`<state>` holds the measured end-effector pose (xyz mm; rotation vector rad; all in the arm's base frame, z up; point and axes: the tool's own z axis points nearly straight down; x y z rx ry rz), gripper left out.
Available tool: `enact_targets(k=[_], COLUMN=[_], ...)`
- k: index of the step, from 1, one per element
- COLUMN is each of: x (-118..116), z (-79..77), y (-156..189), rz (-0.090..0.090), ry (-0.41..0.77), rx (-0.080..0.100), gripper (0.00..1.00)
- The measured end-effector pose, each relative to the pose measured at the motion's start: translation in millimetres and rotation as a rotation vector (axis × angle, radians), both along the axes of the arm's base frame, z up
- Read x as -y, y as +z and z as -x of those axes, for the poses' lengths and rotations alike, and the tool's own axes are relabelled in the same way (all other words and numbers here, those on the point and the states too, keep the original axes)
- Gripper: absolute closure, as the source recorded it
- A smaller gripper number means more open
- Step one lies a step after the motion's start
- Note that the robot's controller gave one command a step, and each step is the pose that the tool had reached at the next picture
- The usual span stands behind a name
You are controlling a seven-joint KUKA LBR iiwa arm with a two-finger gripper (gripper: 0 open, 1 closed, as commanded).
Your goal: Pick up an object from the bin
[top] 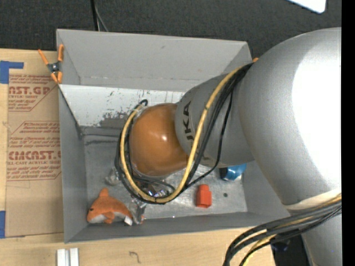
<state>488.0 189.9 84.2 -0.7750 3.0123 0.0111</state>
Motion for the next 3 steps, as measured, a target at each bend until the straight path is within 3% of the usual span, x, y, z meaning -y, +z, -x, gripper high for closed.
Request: enact_targets(k=[1,2,3], x=[3,-19,-47], z=[6.5,2.3,-8.2], y=[45,58,-13], rz=[0.016,0.010,0.013], ry=[0.032,0.078,0.239], rx=[-0.032,-0.013,-0.021], gripper=[0.00,0.00,1.00])
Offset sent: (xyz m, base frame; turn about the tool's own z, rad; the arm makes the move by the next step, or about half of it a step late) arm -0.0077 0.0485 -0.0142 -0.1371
